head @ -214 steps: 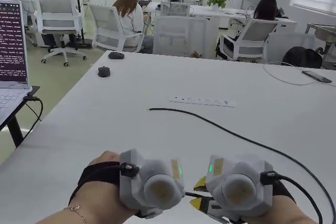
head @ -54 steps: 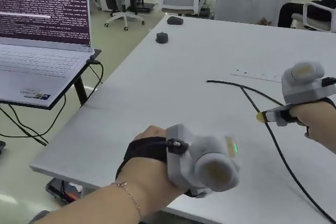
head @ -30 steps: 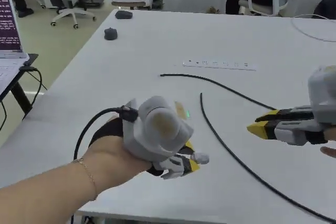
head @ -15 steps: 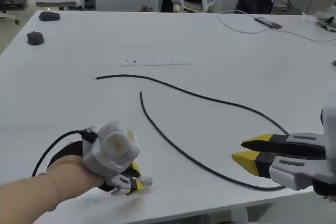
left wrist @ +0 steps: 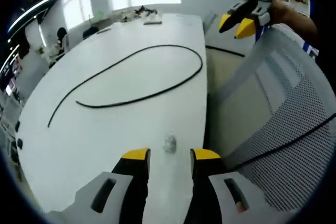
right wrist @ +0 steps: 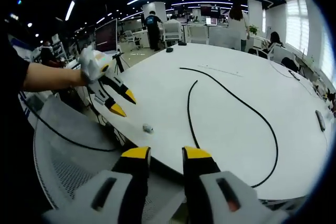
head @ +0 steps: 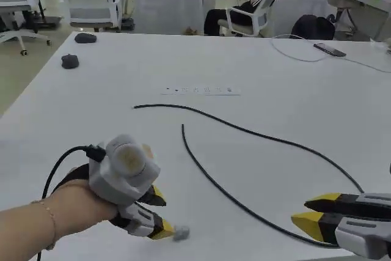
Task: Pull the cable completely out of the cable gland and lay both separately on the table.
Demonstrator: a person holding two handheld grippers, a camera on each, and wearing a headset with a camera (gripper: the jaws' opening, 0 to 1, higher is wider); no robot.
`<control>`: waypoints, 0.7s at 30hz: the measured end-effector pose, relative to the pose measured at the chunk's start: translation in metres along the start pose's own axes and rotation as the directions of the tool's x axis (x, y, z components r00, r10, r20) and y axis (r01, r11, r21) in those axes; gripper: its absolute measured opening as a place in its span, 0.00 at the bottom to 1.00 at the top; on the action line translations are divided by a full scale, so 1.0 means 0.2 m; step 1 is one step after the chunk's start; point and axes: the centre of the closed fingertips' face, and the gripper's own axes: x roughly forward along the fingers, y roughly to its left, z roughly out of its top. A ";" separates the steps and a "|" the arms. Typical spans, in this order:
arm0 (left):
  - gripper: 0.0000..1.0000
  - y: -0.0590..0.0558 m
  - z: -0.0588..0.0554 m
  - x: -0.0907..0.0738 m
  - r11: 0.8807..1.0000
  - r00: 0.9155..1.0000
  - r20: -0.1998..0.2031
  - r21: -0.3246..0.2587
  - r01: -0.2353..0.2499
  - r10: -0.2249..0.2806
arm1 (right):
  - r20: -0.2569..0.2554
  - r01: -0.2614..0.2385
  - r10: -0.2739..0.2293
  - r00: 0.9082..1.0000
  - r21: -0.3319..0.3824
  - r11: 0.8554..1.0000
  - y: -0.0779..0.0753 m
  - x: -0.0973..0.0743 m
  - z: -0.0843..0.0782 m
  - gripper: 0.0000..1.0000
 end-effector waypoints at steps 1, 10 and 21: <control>0.31 0.00 0.02 -0.09 1.000 0.999 0.022 -0.021 -0.022 0.023 | -0.010 -0.012 0.012 1.000 0.000 1.000 0.01 0.01 -0.01 0.27; 0.31 -0.12 -0.07 -0.55 0.963 0.982 0.098 -0.230 -0.138 0.164 | -0.035 -0.061 0.061 0.998 0.007 0.998 0.10 0.03 -0.05 0.30; 0.34 -0.13 -0.30 -0.65 0.860 0.923 0.041 -0.378 -0.341 0.384 | -0.058 -0.034 0.036 0.998 0.038 0.999 0.13 0.06 -0.12 0.33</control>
